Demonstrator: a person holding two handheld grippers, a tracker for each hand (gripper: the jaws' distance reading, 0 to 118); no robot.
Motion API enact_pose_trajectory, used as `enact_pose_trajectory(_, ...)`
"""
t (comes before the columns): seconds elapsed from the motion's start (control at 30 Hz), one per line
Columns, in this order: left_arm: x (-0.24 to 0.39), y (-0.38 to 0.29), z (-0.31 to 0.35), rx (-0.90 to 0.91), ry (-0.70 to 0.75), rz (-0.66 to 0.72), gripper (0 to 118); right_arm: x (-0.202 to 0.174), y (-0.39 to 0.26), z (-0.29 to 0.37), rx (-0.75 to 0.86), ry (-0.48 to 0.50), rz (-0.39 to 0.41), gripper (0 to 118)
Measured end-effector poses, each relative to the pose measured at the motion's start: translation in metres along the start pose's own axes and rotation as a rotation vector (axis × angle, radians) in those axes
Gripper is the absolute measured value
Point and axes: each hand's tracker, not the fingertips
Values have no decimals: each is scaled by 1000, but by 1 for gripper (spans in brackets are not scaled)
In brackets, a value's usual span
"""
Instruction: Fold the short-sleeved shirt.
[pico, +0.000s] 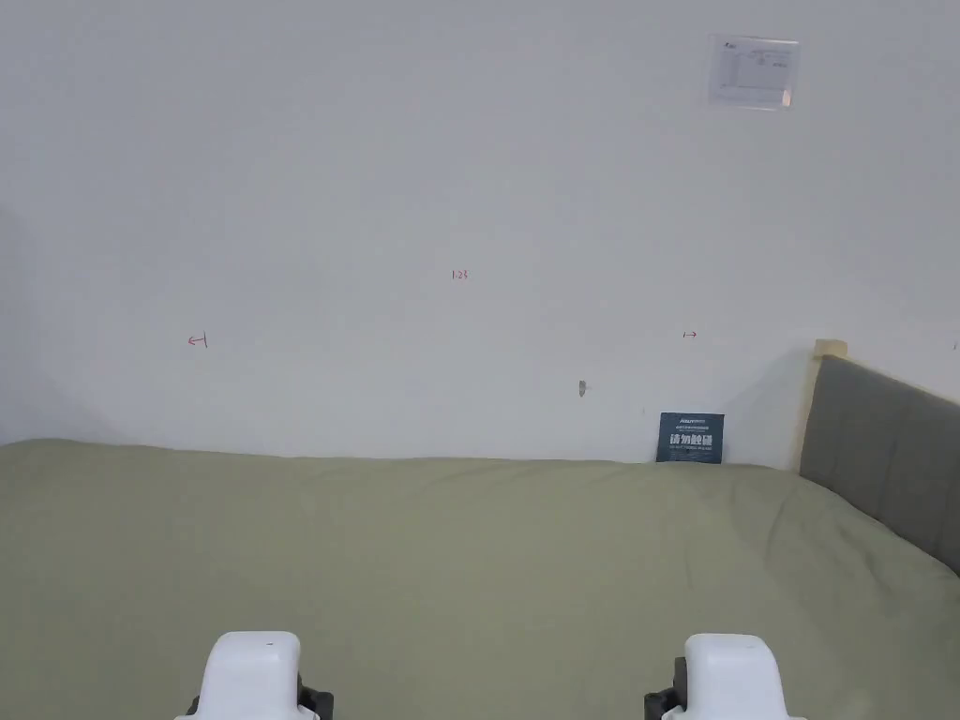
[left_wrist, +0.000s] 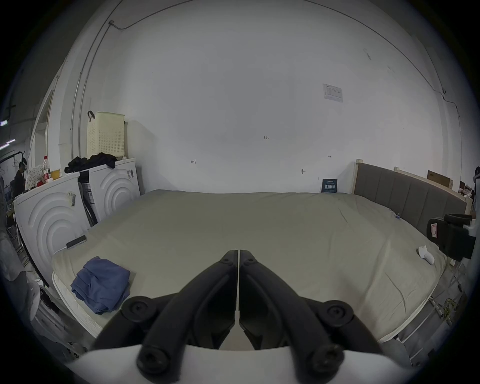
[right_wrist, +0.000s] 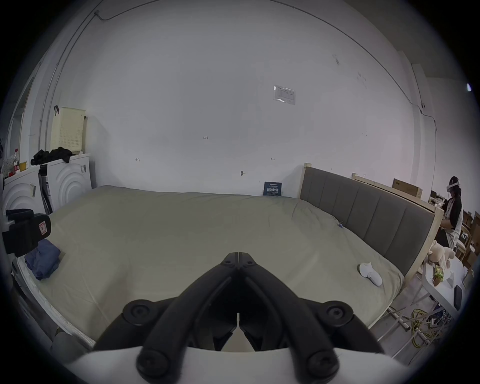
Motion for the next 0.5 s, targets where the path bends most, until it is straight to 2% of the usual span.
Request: enact_pose_trajectory(0.5, -5, 4, -4, -5, -17, 7, 0, -1, -3, -7, -20, 5, 10, 1)
